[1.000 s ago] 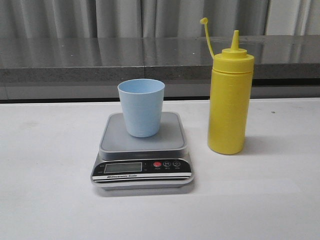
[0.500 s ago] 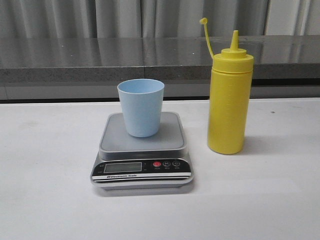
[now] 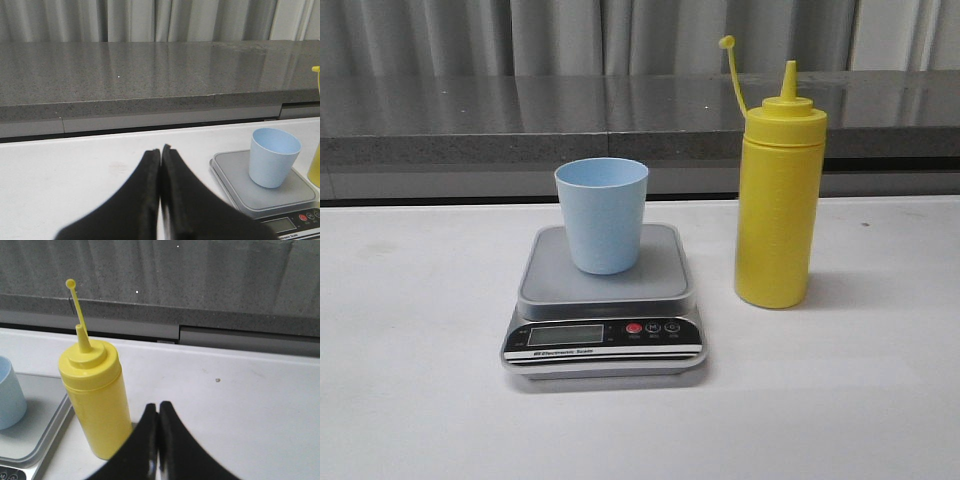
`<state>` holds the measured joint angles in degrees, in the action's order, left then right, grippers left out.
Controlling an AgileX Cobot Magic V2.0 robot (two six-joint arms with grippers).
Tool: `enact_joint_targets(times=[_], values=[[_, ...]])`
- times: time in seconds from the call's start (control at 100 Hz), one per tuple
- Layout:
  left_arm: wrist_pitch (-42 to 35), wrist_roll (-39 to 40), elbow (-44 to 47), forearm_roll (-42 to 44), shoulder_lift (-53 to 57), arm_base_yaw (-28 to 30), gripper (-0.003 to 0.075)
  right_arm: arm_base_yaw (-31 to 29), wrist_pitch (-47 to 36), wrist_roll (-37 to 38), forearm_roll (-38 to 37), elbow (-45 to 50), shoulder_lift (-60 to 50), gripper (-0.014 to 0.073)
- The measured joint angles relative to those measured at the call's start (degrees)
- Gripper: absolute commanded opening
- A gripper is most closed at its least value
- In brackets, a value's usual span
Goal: Pour seasoning into cup on scale with both arms
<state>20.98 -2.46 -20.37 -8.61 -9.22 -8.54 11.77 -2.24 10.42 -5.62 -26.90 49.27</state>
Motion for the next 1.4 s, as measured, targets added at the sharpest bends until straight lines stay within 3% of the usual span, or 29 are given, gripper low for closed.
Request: enact_joint_targets(times=[0.06, 0.23, 0.28, 0.72, 1.1, 1.4], values=[[0.00, 0.00, 0.00, 0.00, 0.00, 0.00, -0.0018, 0.47, 0.00, 0.00, 0.00, 0.00, 1.24, 0.0046], [0.00, 0.00, 0.00, 0.00, 0.00, 0.00, -0.0018, 1.96, -0.08, 0.00, 0.00, 0.00, 3.94, 0.0533], [0.00, 0.00, 0.00, 0.00, 0.00, 0.00, -0.0018, 2.34, -0.08, 0.00, 0.00, 0.00, 4.46, 0.0617], [0.00, 0.00, 0.00, 0.00, 0.00, 0.00, -0.0018, 6.76, -2.23, 0.12, 0.00, 0.20, 8.51, 0.0588], [0.00, 0.00, 0.00, 0.00, 0.00, 0.00, -0.0018, 7.38, -29.05, 0.12, -0.80, 8.59, 19.89, 0.0588], [0.00, 0.00, 0.00, 0.00, 0.00, 0.00, -0.0018, 7.38, -42.12, -2.71, -1.45, 8.59, 32.34, 0.0588]])
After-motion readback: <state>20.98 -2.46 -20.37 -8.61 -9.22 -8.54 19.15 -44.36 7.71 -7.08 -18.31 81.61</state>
